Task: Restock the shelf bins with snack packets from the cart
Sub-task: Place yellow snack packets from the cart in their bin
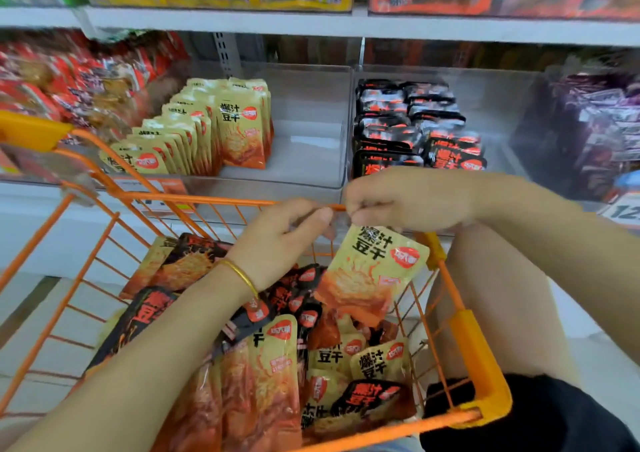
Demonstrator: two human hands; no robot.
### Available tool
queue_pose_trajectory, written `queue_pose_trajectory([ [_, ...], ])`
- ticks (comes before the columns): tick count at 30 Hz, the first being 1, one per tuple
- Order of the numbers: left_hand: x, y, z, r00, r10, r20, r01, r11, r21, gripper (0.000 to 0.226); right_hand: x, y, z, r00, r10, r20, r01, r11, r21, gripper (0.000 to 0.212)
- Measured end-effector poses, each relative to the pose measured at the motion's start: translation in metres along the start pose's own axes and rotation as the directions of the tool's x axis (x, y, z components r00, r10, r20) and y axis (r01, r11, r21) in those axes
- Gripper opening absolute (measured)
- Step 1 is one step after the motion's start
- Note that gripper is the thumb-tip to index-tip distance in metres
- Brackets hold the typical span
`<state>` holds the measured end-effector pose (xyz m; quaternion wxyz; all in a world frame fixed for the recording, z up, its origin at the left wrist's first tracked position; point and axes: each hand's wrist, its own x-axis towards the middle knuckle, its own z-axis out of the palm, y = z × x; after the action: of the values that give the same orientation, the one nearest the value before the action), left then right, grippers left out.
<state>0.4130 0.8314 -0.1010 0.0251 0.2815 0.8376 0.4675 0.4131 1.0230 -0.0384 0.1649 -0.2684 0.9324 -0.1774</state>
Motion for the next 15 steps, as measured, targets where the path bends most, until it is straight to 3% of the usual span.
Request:
queue_pose_trajectory([
  [4,0.0,0.0,-0.004,0.993,-0.113,0.045,0.119,0.98,-0.156,0.031,0.003,-0.014,-0.016,0.97,0.059,-0.236,0.006,0.964,0.267,0.015],
  [7,0.003,0.0,-0.014,0.983,-0.17,-0.064,0.147,0.951,-0.273,0.023,0.027,-0.014,-0.009,0.903,0.187,-0.387,0.008,0.893,0.449,0.025],
  [8,0.004,0.0,-0.019,0.972,-0.194,-0.135,0.143,0.936,-0.321,0.017,0.032,-0.015,-0.008,0.891,0.246,-0.382,0.04,0.795,0.605,0.026],
  [10,0.007,-0.002,-0.027,0.924,-0.253,-0.287,0.114,0.898,-0.425,0.013,0.041,-0.017,-0.006,0.927,0.3,-0.225,0.052,0.491,0.87,0.022],
  [11,0.008,-0.004,-0.032,0.889,-0.285,-0.358,0.101,0.886,-0.453,0.014,0.045,-0.02,-0.004,0.948,0.272,-0.165,0.023,0.459,0.888,0.022],
  [13,0.01,-0.008,-0.041,0.82,-0.316,-0.477,0.091,0.895,-0.438,0.017,0.059,-0.024,0.004,0.963,0.23,-0.139,-0.041,0.634,0.772,0.018],
  [15,0.012,-0.015,-0.048,0.778,-0.284,-0.56,0.07,0.925,-0.373,0.015,0.079,-0.027,0.004,0.951,0.245,-0.187,-0.026,0.669,0.743,0.009],
])
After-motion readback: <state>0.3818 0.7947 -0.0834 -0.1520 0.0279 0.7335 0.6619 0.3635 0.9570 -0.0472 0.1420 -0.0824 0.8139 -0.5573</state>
